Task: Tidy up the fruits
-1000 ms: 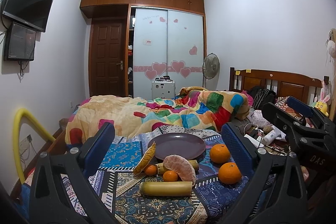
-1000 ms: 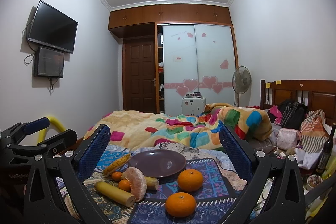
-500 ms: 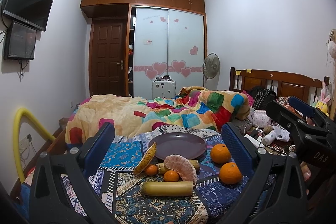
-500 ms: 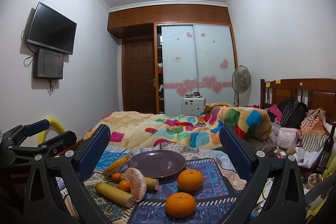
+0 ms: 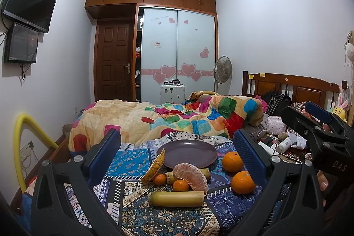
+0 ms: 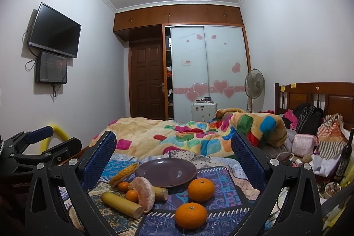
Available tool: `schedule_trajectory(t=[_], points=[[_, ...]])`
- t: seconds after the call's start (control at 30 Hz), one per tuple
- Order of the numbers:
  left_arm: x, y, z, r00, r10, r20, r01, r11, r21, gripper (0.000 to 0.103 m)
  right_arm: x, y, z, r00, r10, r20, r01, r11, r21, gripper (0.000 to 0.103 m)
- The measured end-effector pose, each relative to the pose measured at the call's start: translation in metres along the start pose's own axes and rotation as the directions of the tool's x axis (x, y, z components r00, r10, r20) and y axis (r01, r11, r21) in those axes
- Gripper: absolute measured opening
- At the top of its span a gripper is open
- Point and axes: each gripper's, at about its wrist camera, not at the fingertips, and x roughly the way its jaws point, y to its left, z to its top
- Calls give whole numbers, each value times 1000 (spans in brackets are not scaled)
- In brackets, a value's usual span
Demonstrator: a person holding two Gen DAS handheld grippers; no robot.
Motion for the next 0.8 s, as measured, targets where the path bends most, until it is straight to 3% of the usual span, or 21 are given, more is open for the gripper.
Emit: schedule_trajectory(t=[0.8], points=[[2,5,-2,1000,5,-11,-5,1000,2,103,2,1,-2,1000,3,-18,-3,1000,5,103]])
